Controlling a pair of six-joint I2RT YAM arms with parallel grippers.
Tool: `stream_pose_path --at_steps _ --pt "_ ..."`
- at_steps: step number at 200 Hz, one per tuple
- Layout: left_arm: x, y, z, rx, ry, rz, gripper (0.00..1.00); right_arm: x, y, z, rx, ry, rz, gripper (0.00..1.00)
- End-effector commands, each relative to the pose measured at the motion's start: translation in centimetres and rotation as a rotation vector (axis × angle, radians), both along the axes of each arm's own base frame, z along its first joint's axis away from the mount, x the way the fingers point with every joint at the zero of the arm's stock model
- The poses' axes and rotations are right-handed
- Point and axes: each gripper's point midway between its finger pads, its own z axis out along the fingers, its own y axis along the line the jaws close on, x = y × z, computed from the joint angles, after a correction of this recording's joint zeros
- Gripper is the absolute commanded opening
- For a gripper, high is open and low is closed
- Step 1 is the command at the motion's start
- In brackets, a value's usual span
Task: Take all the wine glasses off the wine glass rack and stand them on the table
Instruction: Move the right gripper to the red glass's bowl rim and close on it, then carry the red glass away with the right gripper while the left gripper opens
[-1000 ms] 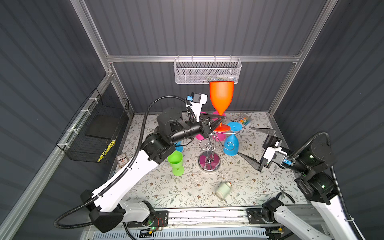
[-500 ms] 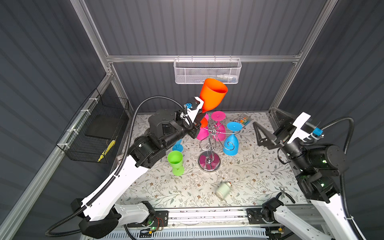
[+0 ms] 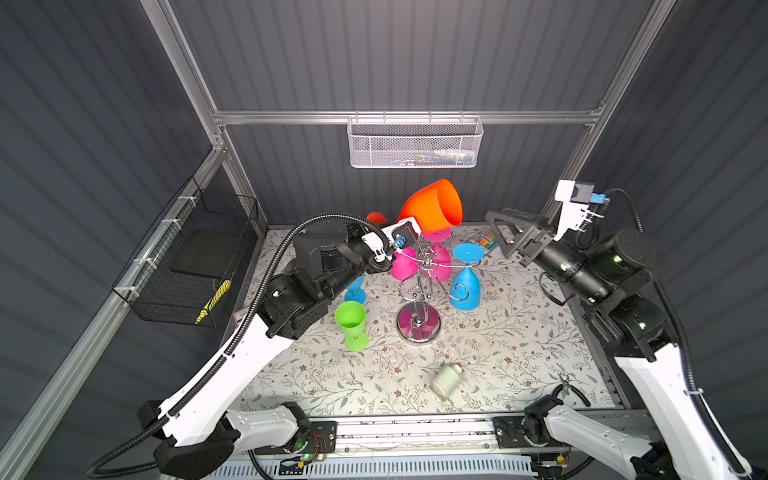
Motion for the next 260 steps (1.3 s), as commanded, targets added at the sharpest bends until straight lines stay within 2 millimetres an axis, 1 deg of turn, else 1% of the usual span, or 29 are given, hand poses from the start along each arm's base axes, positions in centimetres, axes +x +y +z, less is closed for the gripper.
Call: stream_pose_path --at_steps 1,22,53,87,118,146,171,213,254,260 --pt "-0.2 0.7 0.2 0.114 -0.101 0.017 0.00 -1.1 1.6 -0.2 0.035 0.081 0.132 0.83" --pt "0.0 0.5 -0.3 0.178 -0.133 0.023 0.00 -0.8 2.4 -0.7 0.042 0.115 0.172 0.72" --pt "0.4 0.1 -0.9 0.254 -0.164 0.034 0.00 -0.6 3.2 -1.2 0.048 0.154 0.216 0.59" --pt "0.5 -0.4 -1.1 0.284 -0.181 0.025 0.00 -0.3 3.6 -2.0 0.039 0.191 0.232 0.52" --pt "0.5 -0.9 -1.7 0.326 -0.192 0.022 0.00 -0.2 4.0 -2.4 0.037 0.212 0.250 0.47" --pt "0.4 -1.3 -1.4 0.326 -0.203 0.013 0.00 0.0 4.1 -2.9 0.029 0.233 0.246 0.43" --pt "0.3 -1.5 -1.4 0.335 -0.210 0.006 0.00 0.0 4.1 -3.0 0.030 0.244 0.248 0.37" --pt "0.3 -1.9 -1.7 0.355 -0.215 0.003 0.00 0.1 4.2 -3.1 0.027 0.248 0.248 0.15" --pt "0.0 -2.2 -1.3 0.336 -0.224 -0.009 0.00 0.2 4.2 -3.2 0.025 0.256 0.245 0.00" --pt "0.0 -2.2 -1.3 0.334 -0.224 -0.008 0.00 0.2 4.2 -3.2 0.024 0.257 0.246 0.00"
